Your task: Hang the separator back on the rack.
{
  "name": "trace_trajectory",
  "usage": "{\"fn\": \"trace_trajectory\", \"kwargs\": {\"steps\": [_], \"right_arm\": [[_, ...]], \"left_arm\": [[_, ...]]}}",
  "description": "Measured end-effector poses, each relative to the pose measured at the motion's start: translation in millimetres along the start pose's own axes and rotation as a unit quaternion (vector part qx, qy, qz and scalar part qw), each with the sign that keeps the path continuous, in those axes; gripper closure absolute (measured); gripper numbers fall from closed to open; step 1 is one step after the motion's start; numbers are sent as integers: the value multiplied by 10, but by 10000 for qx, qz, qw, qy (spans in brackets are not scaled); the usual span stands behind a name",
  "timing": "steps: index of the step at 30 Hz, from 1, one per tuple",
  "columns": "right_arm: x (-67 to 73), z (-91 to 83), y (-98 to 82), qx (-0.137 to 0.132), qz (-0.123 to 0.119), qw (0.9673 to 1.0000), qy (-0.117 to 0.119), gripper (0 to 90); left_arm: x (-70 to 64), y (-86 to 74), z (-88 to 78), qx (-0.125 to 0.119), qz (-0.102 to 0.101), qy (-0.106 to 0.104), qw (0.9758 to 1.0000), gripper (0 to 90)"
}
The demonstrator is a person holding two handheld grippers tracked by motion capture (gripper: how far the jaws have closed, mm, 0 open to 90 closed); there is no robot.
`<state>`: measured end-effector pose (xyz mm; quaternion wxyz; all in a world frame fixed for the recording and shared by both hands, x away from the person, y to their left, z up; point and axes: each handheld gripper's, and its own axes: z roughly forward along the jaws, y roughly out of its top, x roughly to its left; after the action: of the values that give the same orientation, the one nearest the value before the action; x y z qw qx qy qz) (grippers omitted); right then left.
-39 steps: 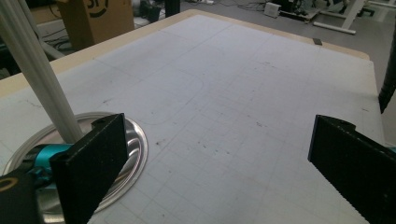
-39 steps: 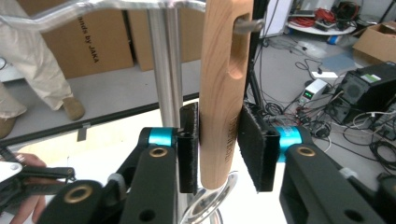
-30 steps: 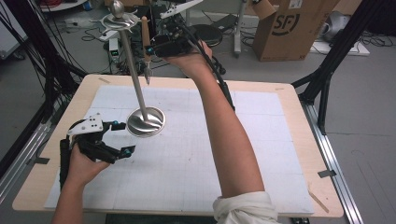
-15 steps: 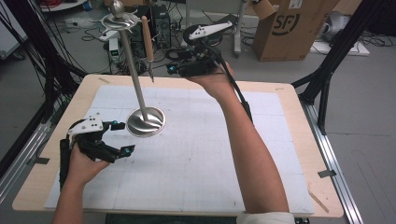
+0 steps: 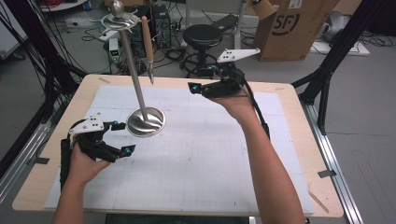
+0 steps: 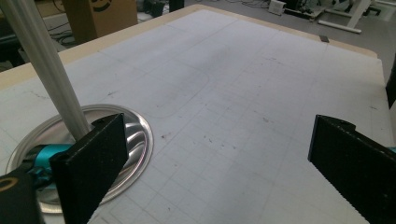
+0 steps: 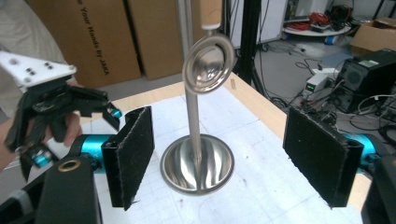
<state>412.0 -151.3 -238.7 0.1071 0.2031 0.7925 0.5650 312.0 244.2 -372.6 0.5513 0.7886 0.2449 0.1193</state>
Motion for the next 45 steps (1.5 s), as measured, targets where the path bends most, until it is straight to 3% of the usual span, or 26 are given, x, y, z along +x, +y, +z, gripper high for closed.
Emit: {"fn": "trace_trajectory", "kwargs": {"steps": [4, 10, 29, 38, 45], "right_arm": [[-46, -119, -172, -42, 113, 9999, -10, 234], [-55, -325, -478, -121, 194, 9995, -232, 206], [115, -774, -1469, -321, 590, 9965, -489, 178], [190, -873, -1684, -353, 695, 9952, -594, 163], [102, -916, -1890, -226, 977, 9929, -648, 158]], "left_arm": [[1, -10, 14, 8, -11, -20, 10000, 57], [15, -20, 13, 1, -23, -57, 10000, 57], [14, -61, 43, 9, -69, -117, 9999, 57], [34, -60, 21, -62, -133, -108, 9998, 57], [56, -66, 35, -115, -169, -93, 9997, 57]]}}
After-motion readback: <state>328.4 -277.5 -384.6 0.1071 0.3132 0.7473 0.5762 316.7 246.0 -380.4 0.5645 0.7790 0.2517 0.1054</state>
